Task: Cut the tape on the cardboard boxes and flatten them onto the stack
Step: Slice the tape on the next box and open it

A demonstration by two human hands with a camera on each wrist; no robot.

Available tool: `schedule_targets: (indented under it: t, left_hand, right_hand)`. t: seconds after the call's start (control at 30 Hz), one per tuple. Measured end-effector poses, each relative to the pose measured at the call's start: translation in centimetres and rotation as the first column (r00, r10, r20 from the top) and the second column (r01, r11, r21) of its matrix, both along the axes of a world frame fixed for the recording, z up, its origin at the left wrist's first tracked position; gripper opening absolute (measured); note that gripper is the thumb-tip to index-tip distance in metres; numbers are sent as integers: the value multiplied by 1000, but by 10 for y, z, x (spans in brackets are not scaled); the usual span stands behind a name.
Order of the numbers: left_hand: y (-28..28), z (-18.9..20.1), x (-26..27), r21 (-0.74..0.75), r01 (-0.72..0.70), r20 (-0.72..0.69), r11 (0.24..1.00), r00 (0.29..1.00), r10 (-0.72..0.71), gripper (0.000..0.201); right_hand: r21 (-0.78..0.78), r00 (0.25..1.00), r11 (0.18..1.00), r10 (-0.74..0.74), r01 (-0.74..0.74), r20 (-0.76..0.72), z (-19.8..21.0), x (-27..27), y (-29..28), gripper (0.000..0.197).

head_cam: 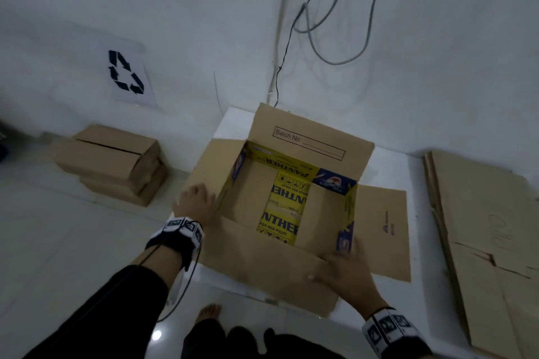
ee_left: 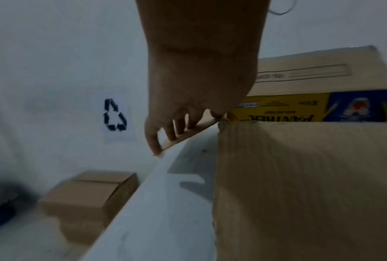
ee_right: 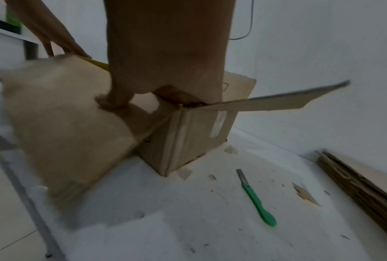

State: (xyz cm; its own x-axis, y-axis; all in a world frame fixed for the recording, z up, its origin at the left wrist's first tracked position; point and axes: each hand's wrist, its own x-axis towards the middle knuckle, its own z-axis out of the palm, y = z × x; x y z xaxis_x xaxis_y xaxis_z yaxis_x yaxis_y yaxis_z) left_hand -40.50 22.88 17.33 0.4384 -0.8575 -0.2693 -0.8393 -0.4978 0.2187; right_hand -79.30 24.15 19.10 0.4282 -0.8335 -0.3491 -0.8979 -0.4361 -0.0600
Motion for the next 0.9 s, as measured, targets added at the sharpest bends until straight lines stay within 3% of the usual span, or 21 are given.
schedule_targets:
  t: [0.07,0.13,0.2,0.27,0.37,0.4,0.43,0.47,0.5,0.57,0.6,0.67,0.73,0.8,0.87,0.9]
  left_hand:
    - [1,-13,8,36,69,-200,997,978,-61,53]
    - [3,-12,16,-6,-1,-354,1000,935,-2,64]
    - [5,-4,21,-221,-127,-410,967,912,25,70]
    - [9,10,20,-525,-213,-297,824,953,57,60]
    - [11,32,5,-712,-414,-350,567,910,224,54]
    - [9,36,-3,-682,-454,-397,574,888,231,53]
    - [7,39,-13,-586,-489,-488,646,849,200,53]
    - [3,39,-23,-442,-501,-616,744,773,155,57]
    - [2,44,-37,-270,-526,-770,806,621,147,64]
    - [-1,53,-69,90,-533,-937,841,241,253,76]
    - [-1,58,-86,195,-471,-945,860,146,294,80]
    - [-1,70,-113,279,-329,-950,902,41,309,80]
    - [-3,69,-125,269,-340,-962,901,-45,270,62]
    - [-3,64,-120,197,-465,-974,863,9,227,61]
    - [4,70,-107,70,-576,-974,815,139,182,52]
    - [10,78,-100,-1,-616,-977,788,169,131,46]
  right_hand:
    - [-17,999,1000,9,-8,38,-1,5,2,76]
    - [-67,998,997,31,-27,58,8,11,1,75]
    - [-75,996,997,12,-5,87,28,16,-7,102]
    - [-50,989,996,-69,76,133,55,24,-17,111]
    - [54,932,970,-243,237,271,93,38,-34,69]
    - [95,901,959,-284,267,329,104,42,-39,59]
    - [143,859,944,-329,297,393,113,46,-43,53]
    - [200,805,929,-369,311,465,125,51,-45,50]
    - [256,752,911,-412,324,514,133,56,-47,45]
    - [358,666,869,-493,342,560,145,64,-50,41]
    - [384,640,857,-513,343,572,147,67,-53,46]
    - [413,630,839,-540,354,558,148,70,-55,53]
    - [453,601,813,-577,365,553,146,72,-53,54]
    - [464,571,805,-591,369,570,143,72,-49,53]
    - [450,558,802,-597,394,576,140,70,-47,58]
    - [450,548,796,-606,405,577,139,67,-48,61]
